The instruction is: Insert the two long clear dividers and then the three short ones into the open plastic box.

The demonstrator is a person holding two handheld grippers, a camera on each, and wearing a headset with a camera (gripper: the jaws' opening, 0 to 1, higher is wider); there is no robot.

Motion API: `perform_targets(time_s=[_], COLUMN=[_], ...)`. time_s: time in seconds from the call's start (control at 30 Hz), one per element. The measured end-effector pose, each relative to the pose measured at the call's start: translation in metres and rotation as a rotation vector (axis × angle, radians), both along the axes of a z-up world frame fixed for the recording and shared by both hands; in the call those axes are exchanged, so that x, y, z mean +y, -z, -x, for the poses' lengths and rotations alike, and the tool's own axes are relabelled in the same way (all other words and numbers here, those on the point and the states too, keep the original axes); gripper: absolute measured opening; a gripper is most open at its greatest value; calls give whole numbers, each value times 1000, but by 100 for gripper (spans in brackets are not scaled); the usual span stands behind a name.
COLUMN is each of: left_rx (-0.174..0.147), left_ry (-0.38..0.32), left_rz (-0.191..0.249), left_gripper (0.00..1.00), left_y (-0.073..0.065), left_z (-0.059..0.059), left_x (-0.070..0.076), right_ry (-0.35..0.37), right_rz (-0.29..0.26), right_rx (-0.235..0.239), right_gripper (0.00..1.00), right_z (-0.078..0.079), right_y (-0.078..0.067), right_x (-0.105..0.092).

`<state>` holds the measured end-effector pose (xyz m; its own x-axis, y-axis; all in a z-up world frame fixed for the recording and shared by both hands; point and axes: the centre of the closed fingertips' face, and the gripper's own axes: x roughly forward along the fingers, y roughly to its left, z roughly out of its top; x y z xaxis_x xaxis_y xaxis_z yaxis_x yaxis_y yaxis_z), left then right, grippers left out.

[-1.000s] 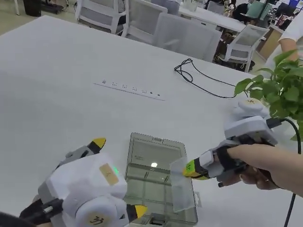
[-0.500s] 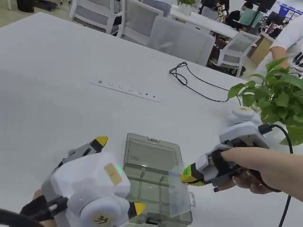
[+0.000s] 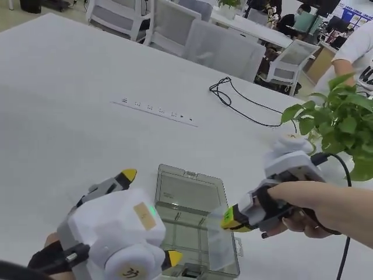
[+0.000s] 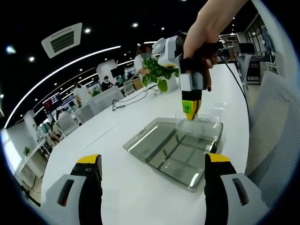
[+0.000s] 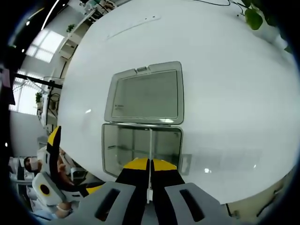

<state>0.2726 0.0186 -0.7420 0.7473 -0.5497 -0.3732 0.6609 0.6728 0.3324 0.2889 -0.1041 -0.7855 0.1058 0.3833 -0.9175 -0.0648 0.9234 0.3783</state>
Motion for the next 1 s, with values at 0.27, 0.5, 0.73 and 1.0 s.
perform_targets(time_s=[0.27, 0.5, 0.73, 1.0], left_rx=[6, 11, 12, 17], left_ry=[-8, -9, -8, -4], left_rz=[6, 6, 8, 8], left_gripper=[92, 91, 91, 90], left_y=[0, 1, 2, 2], left_z=[-1, 0, 0, 1], left_x=[2, 2, 3, 3], right_ry=[-29, -39, -39, -41], right_rz=[15, 30, 34, 41], right_rx=[-1, 6, 12, 29], right_gripper=[2, 2, 2, 2], right_z=[0, 0, 1, 2], right_y=[3, 6, 10, 11], right_x=[2, 3, 4, 6])
